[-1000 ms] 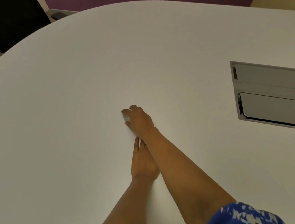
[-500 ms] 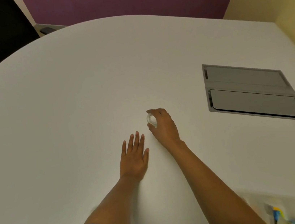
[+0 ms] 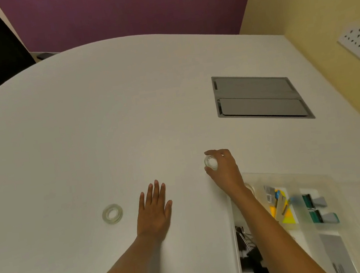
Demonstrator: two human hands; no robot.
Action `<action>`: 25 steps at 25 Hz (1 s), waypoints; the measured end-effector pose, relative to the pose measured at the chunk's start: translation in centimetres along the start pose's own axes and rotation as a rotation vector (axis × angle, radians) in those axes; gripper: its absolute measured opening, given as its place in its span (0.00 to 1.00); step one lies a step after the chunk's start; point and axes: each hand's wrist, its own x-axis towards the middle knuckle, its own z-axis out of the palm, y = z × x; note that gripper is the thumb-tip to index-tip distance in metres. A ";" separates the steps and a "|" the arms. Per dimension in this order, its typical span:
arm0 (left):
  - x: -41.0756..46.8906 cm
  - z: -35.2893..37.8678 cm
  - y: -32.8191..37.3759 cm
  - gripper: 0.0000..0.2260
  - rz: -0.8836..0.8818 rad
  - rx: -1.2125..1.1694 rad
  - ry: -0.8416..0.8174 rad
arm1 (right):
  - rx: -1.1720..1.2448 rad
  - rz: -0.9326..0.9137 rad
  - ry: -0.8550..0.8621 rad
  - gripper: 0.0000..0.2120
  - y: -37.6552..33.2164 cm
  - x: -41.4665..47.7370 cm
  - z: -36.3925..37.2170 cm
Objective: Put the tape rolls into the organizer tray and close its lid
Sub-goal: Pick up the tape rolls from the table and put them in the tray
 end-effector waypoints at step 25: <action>-7.6 0.5 0.5 0.26 -0.001 0.012 -0.015 | -0.140 0.067 0.056 0.22 6.3 -7.1 -1.4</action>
